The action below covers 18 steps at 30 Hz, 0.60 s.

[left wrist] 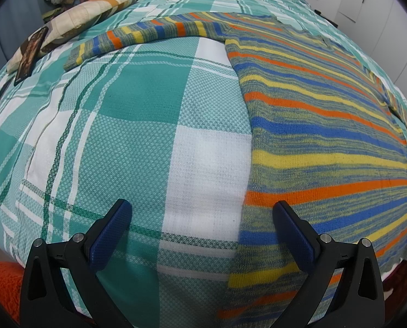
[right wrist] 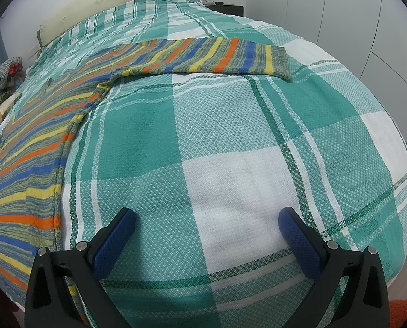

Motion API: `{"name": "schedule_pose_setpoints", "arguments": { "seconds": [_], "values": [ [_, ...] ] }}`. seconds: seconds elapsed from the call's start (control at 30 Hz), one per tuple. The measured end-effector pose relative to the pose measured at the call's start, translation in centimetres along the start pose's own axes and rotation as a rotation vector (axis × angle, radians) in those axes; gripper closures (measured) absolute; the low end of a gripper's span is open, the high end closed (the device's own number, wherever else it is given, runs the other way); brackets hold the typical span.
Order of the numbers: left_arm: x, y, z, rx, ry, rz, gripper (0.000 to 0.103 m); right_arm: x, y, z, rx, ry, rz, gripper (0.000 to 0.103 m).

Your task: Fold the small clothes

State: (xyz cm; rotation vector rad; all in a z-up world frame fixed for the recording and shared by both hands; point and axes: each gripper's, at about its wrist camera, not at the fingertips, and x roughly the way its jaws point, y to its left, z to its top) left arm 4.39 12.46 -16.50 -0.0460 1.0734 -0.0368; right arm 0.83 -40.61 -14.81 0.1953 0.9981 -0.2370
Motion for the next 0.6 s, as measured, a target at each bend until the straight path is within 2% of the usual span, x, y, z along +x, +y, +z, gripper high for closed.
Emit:
{"name": "schedule_pose_setpoints", "arguments": {
  "seconds": [0.6],
  "values": [
    [-0.01, -0.07, -0.05, 0.000, -0.001, 0.001, 0.000, 0.00, 0.00, 0.01, -0.001, -0.002, -0.001, 0.000]
  ]
}}
